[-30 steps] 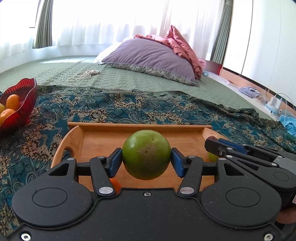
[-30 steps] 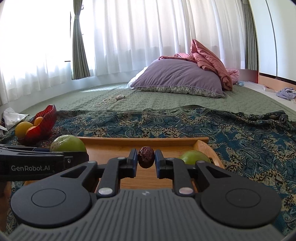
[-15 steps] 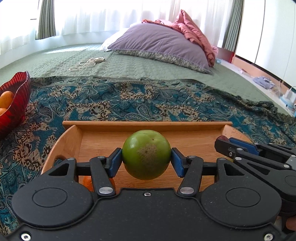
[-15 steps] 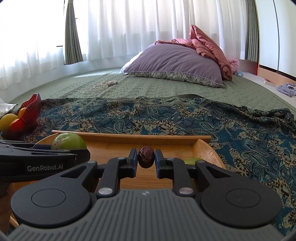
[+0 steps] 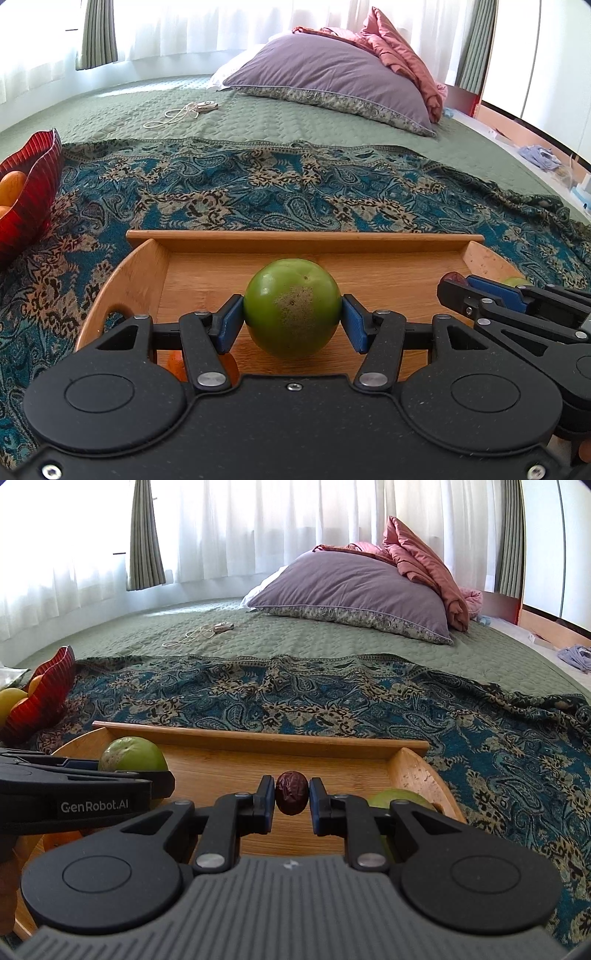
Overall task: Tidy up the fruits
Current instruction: 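Lower the green fruit and date onto the tray and open both tools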
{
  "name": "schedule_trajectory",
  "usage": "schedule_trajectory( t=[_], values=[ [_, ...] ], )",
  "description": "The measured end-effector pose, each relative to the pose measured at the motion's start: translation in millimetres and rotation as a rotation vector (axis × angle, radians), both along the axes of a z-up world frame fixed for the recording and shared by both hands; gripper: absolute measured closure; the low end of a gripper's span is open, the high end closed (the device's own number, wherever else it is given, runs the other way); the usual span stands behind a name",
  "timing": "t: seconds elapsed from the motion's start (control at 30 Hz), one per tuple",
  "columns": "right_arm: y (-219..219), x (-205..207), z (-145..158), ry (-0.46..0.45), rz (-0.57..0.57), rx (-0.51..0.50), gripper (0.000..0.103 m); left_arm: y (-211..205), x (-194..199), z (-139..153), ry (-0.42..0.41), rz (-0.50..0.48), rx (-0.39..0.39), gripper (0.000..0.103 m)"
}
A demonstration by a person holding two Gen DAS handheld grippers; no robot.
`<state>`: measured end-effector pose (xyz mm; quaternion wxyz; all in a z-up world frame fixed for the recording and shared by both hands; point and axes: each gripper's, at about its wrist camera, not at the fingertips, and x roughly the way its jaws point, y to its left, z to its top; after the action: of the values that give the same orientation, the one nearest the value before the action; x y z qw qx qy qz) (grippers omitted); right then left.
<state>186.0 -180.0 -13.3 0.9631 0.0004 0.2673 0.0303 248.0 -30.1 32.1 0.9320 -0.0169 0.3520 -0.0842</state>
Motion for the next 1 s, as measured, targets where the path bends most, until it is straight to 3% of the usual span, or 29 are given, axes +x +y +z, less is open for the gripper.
schedule_trajectory(
  t=[0.7, 1.0],
  values=[
    [-0.5, 6.5, -10.5, 0.028, -0.001, 0.003, 0.078, -1.4, 0.0, -4.8, -0.013, -0.009, 0.01, 0.048],
    [-1.5, 4.2, -8.5, 0.021, -0.001, 0.016, 0.066, -1.3, -2.1, -4.5, -0.01, -0.01, 0.009, 0.048]
  ],
)
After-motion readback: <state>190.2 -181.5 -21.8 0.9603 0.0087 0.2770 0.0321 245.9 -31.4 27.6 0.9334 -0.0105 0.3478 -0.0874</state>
